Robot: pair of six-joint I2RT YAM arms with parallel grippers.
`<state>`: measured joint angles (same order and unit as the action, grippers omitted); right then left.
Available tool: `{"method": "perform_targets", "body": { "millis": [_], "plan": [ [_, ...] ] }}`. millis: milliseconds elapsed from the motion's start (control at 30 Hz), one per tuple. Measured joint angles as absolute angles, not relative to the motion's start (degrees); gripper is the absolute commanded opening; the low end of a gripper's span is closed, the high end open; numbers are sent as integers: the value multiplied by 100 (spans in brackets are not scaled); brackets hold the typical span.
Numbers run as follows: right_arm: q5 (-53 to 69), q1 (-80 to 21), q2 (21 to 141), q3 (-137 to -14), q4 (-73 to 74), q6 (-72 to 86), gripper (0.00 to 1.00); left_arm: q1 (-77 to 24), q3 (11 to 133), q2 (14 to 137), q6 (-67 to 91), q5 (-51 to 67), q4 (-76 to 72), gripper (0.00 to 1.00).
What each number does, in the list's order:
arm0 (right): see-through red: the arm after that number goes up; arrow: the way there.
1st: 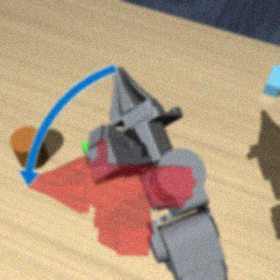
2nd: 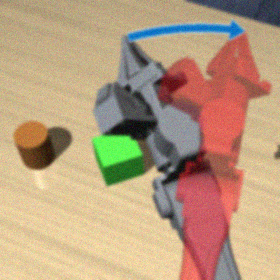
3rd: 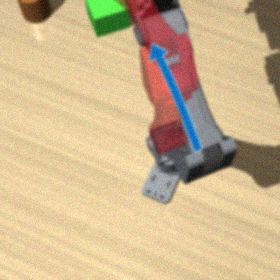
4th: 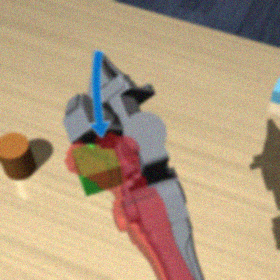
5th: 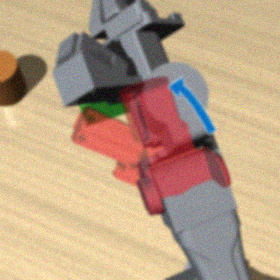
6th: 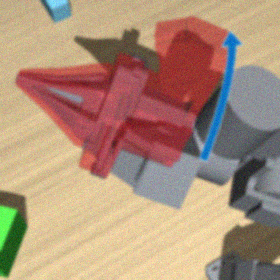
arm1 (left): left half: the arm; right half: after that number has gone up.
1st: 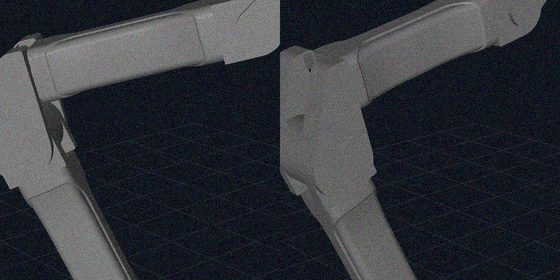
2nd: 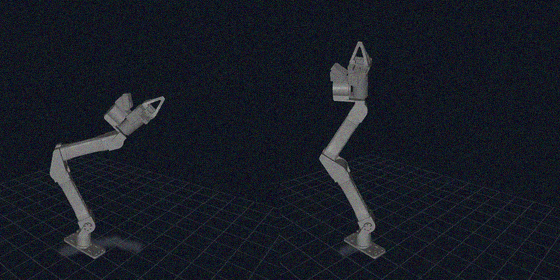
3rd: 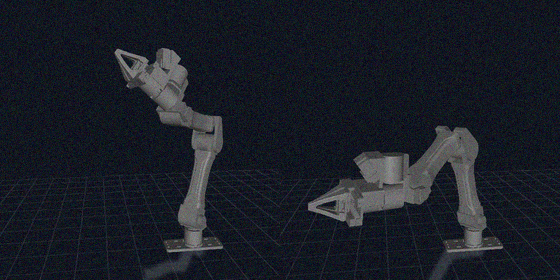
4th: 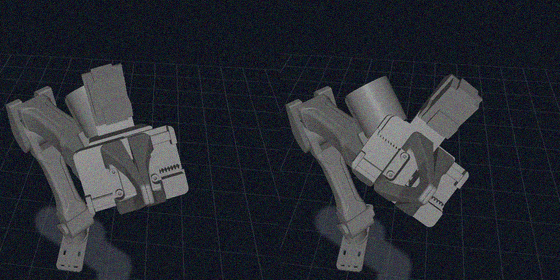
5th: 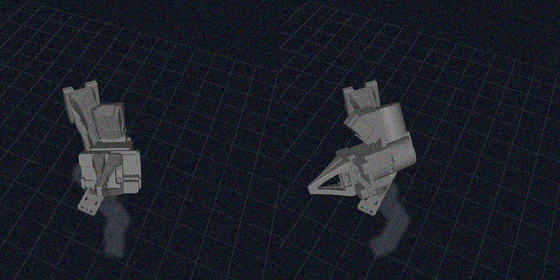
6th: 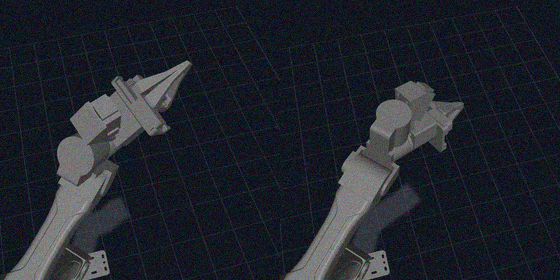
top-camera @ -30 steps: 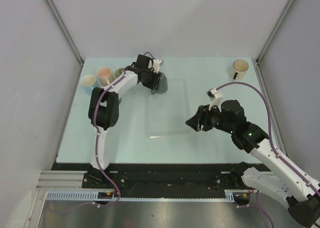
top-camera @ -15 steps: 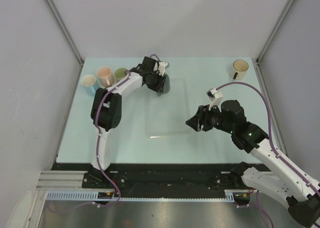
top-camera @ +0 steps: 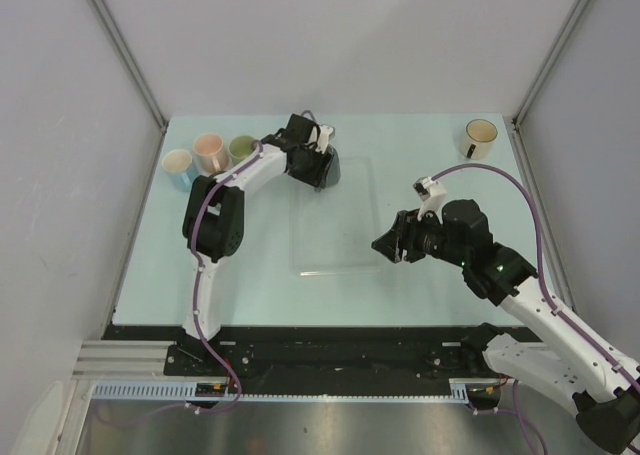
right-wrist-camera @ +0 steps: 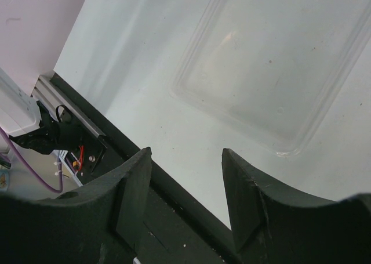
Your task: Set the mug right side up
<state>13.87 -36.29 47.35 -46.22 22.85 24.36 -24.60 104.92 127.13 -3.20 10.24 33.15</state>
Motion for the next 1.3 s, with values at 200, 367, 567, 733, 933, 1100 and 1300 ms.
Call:
{"method": "perform_targets", "body": {
  "millis": [200,367,567,733,933,1100,1300],
  "plan": [
    [1378,-3629,4735,-4622,2285,2436,56,-2484,10648,12713,-152,775,3371,60],
    [1376,-3629,4735,-4622,2285,2438,56,-2543,10884,12715,-84,683,3385,56],
    [1369,-3629,4735,-4622,2287,2438,56,-2602,11133,12733,-38,607,3448,50],
    [1332,-3629,4735,-4622,2287,2436,56,-2604,11218,12811,-34,561,3524,52],
    [1332,-3629,4735,-4622,2287,2438,56,-2613,11220,12921,-23,456,3568,54],
    [1328,-3629,4735,-4622,2287,2436,56,-2613,11264,12954,-8,410,3656,50],
    [1302,-3629,4735,-4622,2287,2436,56,-2613,11336,12988,1,403,3660,45]
  ]
}}
